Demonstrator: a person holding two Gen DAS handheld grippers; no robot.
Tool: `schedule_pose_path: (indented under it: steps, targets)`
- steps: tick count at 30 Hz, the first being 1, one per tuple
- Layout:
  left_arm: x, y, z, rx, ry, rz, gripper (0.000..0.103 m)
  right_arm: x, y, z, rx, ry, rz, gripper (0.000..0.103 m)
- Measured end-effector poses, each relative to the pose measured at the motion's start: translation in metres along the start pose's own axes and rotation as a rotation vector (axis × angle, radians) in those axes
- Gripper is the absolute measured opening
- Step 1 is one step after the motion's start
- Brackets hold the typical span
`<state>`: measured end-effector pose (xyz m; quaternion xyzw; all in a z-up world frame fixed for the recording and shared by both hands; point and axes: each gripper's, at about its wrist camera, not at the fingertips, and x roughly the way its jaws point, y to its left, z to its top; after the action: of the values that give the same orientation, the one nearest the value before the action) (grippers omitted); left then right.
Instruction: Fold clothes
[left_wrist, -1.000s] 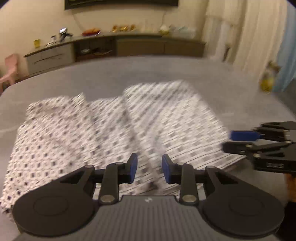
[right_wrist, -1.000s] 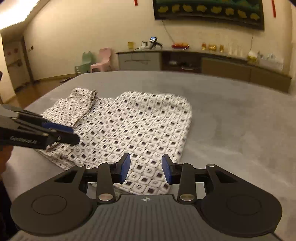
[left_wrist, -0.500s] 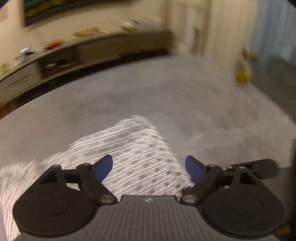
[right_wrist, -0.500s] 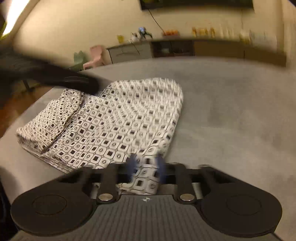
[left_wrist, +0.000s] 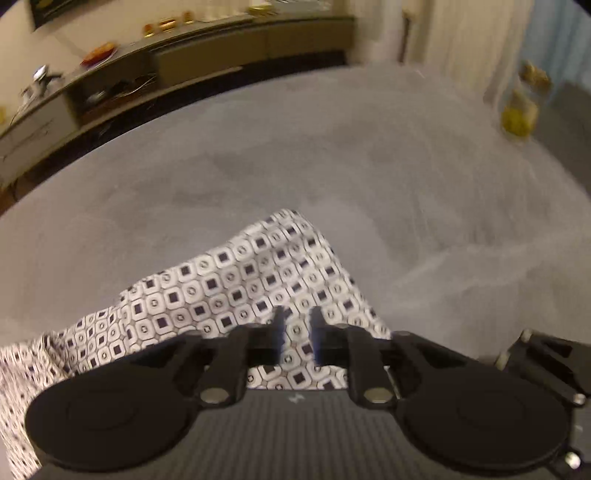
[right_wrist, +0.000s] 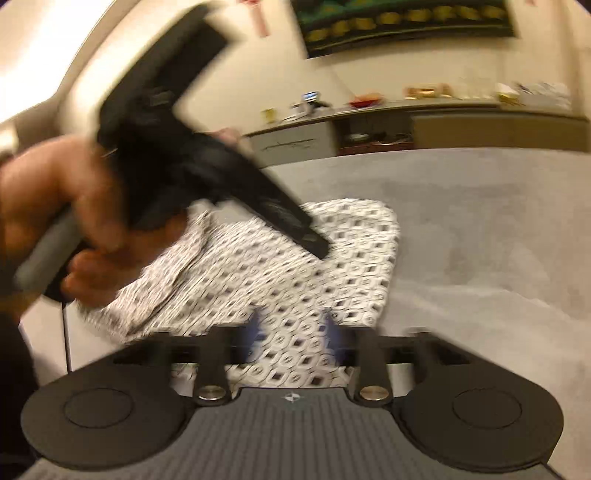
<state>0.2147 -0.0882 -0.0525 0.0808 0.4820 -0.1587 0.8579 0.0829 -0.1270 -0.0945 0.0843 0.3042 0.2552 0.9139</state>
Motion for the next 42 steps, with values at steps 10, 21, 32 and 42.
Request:
schedule_pose_path:
  steps: [10,21,32,42]
  targets:
    - [0.03,-0.047,0.006,0.141,0.094,0.035,0.065,0.016,0.03,-0.009,-0.21,-0.02,-0.057,0.008]
    - [-0.029,0.006,0.009,-0.071,-0.077,-0.078,0.003,-0.005,0.022,0.007,-0.117,-0.188,0.061,0.055]
    - [-0.1,0.206,-0.134,-0.466,-0.193,0.061,0.045,-0.002,0.026,0.004,-0.215,-0.148,0.265,0.071]
    - [-0.059,0.228,-0.199,-0.67,-0.164,-0.024,0.045,0.064,0.112,-0.013,-0.484,0.019,0.127,0.062]
